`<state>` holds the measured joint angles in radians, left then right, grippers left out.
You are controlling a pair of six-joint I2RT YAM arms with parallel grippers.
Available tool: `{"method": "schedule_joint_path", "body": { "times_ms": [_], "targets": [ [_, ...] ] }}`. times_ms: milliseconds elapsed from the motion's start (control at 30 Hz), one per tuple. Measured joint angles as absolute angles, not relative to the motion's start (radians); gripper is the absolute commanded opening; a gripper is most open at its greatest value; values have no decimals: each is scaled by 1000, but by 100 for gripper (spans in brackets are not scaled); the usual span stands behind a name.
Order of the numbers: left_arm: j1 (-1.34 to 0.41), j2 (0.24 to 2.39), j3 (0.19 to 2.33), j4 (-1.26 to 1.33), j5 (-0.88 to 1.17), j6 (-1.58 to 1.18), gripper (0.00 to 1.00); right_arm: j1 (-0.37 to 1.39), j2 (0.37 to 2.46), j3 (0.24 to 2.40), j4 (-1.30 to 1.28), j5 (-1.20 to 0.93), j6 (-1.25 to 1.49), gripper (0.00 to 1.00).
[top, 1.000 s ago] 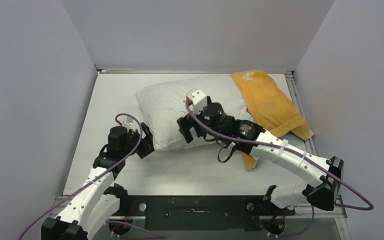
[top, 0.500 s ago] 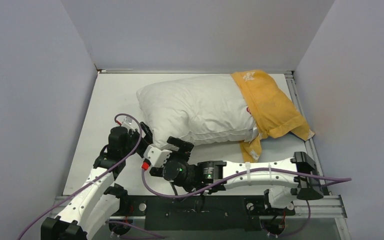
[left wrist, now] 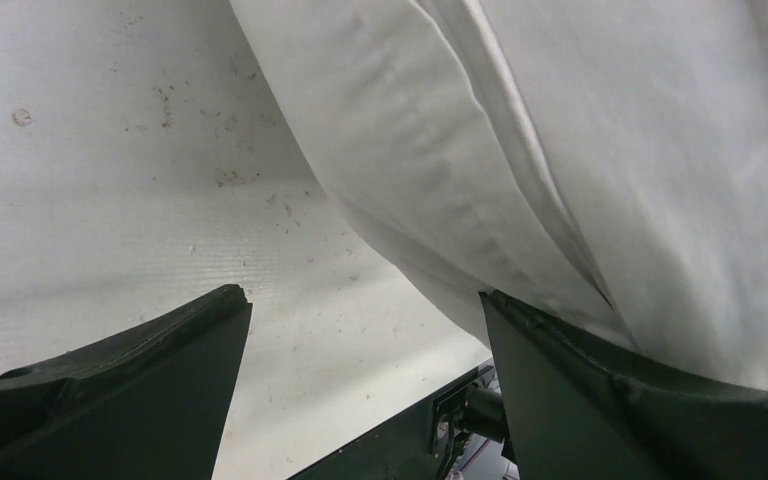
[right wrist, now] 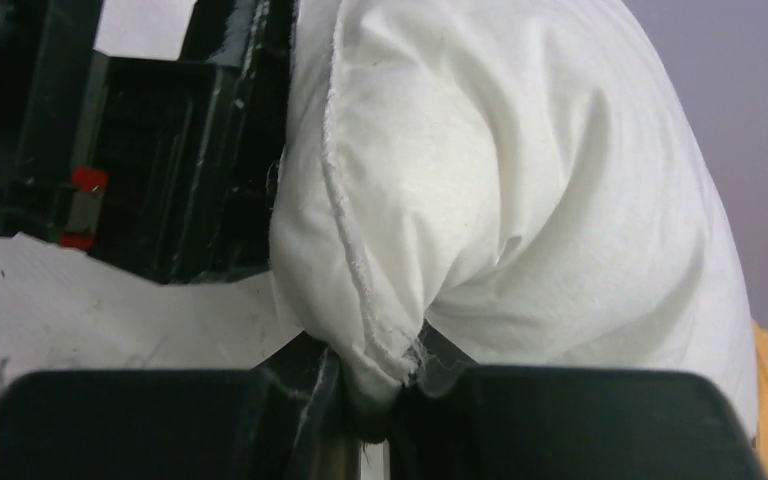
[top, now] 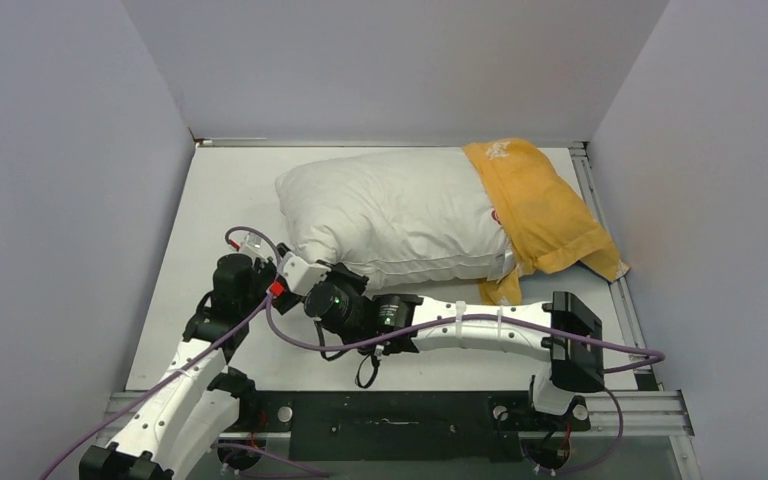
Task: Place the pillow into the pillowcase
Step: Stuff the pillow into the pillowcase.
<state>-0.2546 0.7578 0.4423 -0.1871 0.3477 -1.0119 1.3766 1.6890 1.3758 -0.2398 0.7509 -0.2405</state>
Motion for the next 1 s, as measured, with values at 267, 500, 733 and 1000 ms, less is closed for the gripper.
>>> {"method": "schedule_joint_path", "body": {
  "times_ms": [267, 500, 733, 1000],
  "targets": [
    [-259, 717, 487, -249, 339, -966, 92, 1240, 1621, 1437, -282, 564, -138, 5],
    [-268, 712, 450, -238, 347, -977, 92, 1060, 1568, 1661, -357, 402, -27, 5],
    [-390, 804, 410, -148, 332, -1045, 93, 986, 1523, 1759, -337, 366, 35, 5],
    [-665, 1089, 435, 148, 229, -1171, 98, 986, 1515, 1787, -282, 360, 82, 5]
  ]
}}
